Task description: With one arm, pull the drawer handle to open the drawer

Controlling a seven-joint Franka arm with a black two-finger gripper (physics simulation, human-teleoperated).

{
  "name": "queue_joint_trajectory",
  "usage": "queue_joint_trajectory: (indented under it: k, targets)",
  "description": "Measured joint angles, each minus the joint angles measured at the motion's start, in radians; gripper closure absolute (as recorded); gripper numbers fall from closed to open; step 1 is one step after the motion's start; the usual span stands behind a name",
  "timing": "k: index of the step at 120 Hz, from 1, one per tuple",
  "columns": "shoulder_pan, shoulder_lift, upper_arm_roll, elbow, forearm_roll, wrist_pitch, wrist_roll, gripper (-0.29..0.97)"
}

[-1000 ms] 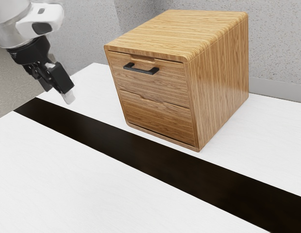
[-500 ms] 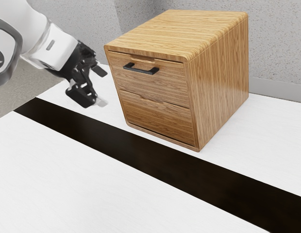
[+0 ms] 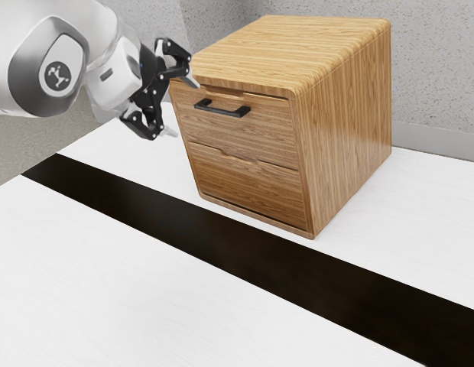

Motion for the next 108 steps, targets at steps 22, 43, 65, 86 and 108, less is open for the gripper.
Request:
queue_joint_trajectory:
  k: [22, 43, 65, 86, 108]
  targets:
    - [-0.006, 0.026, -0.017, 0.0, -0.016, 0.067, 0.08, 0.02]
    - [0.003, 0.035, -0.013, 0.001, -0.029, 0.103, 0.131, 0.17]
    - [0.0, 0.056, -0.016, 0.017, -0.083, 0.12, 0.17, 0.3]
    - [-0.005, 0.109, -0.016, 0.059, -0.138, 0.135, 0.198, 0.37]
    - [-0.002, 0.175, -0.013, 0.117, -0.154, 0.138, 0.218, 0.39]
